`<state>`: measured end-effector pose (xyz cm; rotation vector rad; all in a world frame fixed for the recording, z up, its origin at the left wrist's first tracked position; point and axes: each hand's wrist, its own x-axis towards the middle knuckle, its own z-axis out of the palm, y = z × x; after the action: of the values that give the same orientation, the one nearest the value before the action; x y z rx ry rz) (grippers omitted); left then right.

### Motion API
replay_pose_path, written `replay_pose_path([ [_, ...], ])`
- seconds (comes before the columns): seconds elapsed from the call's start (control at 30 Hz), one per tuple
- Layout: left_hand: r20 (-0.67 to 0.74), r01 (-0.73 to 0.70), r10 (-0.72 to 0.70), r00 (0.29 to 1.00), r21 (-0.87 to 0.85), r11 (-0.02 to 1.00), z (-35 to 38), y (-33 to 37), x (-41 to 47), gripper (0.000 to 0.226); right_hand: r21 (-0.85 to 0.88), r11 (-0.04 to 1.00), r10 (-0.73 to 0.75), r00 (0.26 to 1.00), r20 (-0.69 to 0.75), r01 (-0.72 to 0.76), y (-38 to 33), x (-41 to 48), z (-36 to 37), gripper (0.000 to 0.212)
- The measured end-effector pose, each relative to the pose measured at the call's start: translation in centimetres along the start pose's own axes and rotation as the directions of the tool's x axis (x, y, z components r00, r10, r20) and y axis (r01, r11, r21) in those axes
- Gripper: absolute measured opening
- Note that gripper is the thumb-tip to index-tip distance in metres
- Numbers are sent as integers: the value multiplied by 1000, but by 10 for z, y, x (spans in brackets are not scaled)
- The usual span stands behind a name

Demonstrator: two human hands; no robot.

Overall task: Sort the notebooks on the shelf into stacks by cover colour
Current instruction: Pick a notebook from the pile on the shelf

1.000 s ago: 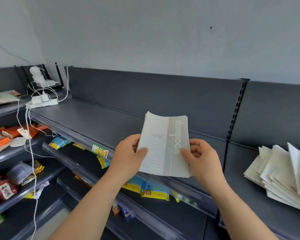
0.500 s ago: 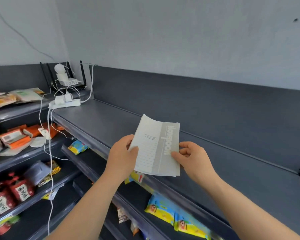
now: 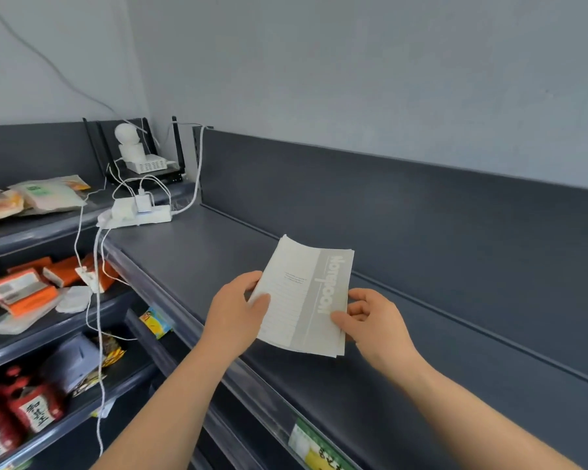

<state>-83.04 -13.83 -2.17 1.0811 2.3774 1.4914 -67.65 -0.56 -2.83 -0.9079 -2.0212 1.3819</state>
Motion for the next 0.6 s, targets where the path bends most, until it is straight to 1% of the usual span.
replay_pose_path([
  [0.23,69,-2,2,998,-12,1000,-29,-57,72,28,-23,999,27,999,-38,-28,-9,55,69,32],
  [0.43,166,-38,40,985,-13,999,-67,-104,143,28,-57,995,68,989,-133,-76,-27,100,137,31],
  [0.6,257,-68,59,965,25,997,-95,-140,196,27,-96,986,113,970,-216,-136,-40,129,192,30],
])
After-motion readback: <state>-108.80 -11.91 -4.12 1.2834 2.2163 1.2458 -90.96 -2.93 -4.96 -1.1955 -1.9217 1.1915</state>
